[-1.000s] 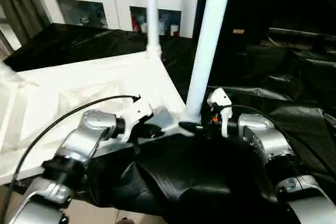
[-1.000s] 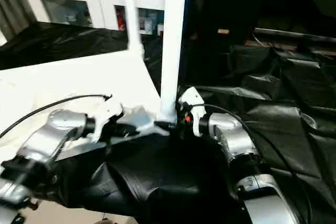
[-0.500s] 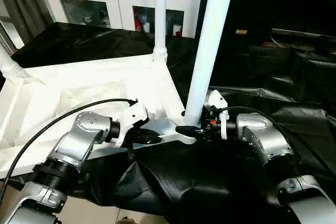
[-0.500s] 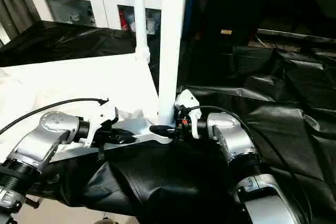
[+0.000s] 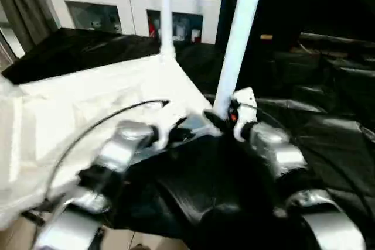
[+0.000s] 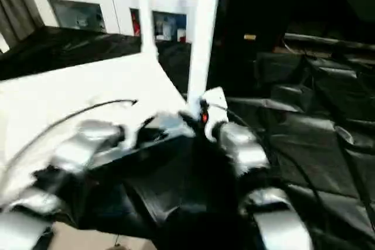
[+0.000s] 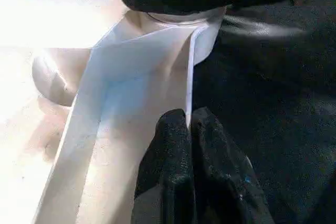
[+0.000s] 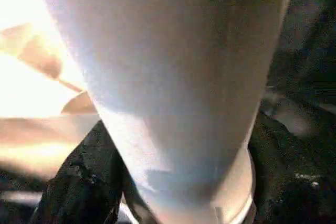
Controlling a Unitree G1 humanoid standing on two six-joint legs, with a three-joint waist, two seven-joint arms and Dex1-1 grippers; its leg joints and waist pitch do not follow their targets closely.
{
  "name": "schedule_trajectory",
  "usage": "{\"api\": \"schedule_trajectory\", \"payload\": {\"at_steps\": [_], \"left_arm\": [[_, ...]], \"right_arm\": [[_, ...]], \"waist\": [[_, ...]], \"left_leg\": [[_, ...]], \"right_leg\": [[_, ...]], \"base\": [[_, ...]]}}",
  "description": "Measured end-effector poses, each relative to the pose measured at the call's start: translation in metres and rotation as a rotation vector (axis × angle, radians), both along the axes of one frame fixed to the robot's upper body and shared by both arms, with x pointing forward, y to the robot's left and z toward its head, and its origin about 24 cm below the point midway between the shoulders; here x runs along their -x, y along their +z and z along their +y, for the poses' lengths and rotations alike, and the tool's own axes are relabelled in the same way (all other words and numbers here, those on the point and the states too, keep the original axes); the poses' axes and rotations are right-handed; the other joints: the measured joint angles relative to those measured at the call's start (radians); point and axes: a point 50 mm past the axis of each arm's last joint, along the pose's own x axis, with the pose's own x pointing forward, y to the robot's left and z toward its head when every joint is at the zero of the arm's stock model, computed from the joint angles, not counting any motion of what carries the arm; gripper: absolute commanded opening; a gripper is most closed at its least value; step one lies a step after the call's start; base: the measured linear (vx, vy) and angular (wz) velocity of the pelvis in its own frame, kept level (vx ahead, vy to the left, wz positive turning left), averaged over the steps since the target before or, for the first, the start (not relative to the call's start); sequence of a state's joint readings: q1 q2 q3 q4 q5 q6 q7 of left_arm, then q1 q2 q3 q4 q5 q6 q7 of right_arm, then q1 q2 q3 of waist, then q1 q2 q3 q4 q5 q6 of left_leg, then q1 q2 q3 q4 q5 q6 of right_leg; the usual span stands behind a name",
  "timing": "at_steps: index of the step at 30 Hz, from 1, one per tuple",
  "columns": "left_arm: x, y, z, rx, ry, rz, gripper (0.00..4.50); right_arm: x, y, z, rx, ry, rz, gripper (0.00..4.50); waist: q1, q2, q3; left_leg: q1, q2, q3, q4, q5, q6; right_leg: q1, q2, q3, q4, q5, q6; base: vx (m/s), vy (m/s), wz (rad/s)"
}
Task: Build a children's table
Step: Rotate leg to tighten
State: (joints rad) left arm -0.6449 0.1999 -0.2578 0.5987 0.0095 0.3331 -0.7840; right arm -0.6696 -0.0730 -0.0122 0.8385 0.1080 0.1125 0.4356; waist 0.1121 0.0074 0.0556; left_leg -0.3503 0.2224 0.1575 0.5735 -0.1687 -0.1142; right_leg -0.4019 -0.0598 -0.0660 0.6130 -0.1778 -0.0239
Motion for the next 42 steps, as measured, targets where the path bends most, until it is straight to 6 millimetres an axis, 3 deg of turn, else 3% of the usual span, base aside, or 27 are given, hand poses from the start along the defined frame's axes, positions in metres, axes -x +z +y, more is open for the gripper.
{"api": "schedule_trajectory", "payload": {"at_steps": [3,10,15,27,39,42], "left_arm": [[-0.001,0.0,0.0,0.0,0.005,-0.002,0.0],[0.003,0.001,0.013,-0.009,-0.037,-0.016,0.0],[0.016,0.005,0.03,-0.011,-0.147,0.001,0.0],[0.041,0.006,0.049,0.014,-0.315,0.077,0.0],[0.043,0.006,0.053,0.013,-0.314,0.088,0.0],[0.035,0.004,0.045,0.004,-0.243,0.053,0.0]], "right_arm": [[0.0,-0.001,0.003,-0.015,-0.015,-0.003,3.39],[0.004,0.001,0.003,-0.015,0.137,-0.015,3.91],[0.019,0.001,-0.013,0.028,0.4,-0.019,3.91],[0.034,0.006,-0.028,0.027,0.67,-0.009,3.91],[0.039,0.005,-0.022,0.027,0.727,0.002,2.82],[0.033,0.0,-0.019,0.017,0.576,-0.007,2.76]], "waist": [[0.0,0.001,-0.001],[-0.009,0.0,-0.001],[-0.007,0.0,0.0],[0.007,0.0,0.0],[0.003,-0.004,0.001],[0.0,-0.003,0.001]], "left_leg": [[0.0,0.0,0.0,-0.001,0.0,0.0],[0.0,0.0,0.0,-0.002,0.0,0.0],[-0.004,0.001,0.0,-0.005,-0.001,0.001],[-0.004,0.002,0.0,-0.003,-0.001,0.002],[-0.004,0.001,0.0,-0.003,-0.001,0.002],[-0.003,0.001,0.001,-0.002,-0.001,0.001]], "right_leg": [[0.0,0.0,0.0,0.0,0.0,0.0],[-0.001,0.0,-0.001,0.0,-0.002,0.003],[-0.003,0.0,-0.002,-0.002,-0.003,0.0],[-0.005,0.0,-0.002,-0.001,-0.003,0.0],[-0.005,0.0,-0.002,0.0,-0.003,0.0],[-0.005,0.0,-0.001,0.001,-0.002,-0.001]], "base": [[0.0,0.0,0.0],[0.0,0.0,0.0],[0.0,0.0,0.0],[0.0,0.0,0.0],[0.0,0.0,0.0],[0.0,0.0,0.0]]}}
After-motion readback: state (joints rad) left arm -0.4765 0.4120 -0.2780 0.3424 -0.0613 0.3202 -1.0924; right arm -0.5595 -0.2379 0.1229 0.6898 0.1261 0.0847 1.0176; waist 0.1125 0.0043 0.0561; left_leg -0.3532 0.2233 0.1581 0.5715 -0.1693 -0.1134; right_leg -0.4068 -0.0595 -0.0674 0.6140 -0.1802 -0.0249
